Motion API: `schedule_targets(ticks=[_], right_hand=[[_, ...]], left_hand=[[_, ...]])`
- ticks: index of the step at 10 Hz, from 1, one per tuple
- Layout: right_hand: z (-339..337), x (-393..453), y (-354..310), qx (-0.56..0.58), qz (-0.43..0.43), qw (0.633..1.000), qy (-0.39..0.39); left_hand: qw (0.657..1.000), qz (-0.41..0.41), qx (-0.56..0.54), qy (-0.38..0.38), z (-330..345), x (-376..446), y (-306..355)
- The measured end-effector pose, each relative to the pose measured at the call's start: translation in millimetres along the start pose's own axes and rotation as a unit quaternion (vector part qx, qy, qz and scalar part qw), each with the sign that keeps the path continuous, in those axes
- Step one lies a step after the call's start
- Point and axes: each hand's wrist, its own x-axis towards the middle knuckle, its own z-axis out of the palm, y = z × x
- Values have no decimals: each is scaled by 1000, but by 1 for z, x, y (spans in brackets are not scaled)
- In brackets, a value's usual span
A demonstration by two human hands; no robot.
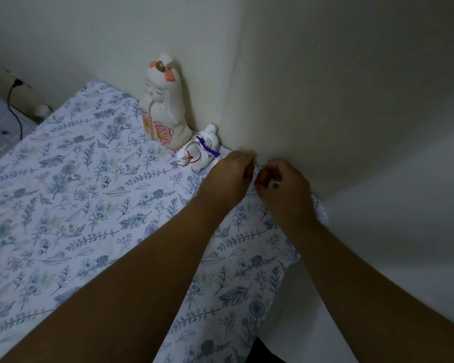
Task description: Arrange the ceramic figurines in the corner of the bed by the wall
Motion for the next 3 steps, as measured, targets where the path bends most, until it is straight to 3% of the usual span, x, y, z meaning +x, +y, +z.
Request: schedule_targets(ticks=[2, 3], right_hand=[[-4, -9, -11, -29, -36, 999, 8], [-10, -23, -23, -88, -107, 990, -3]], left_hand=[[1000, -8, -9, 3, -15, -12, 9], [999, -20, -15, 22, -30, -32, 16]])
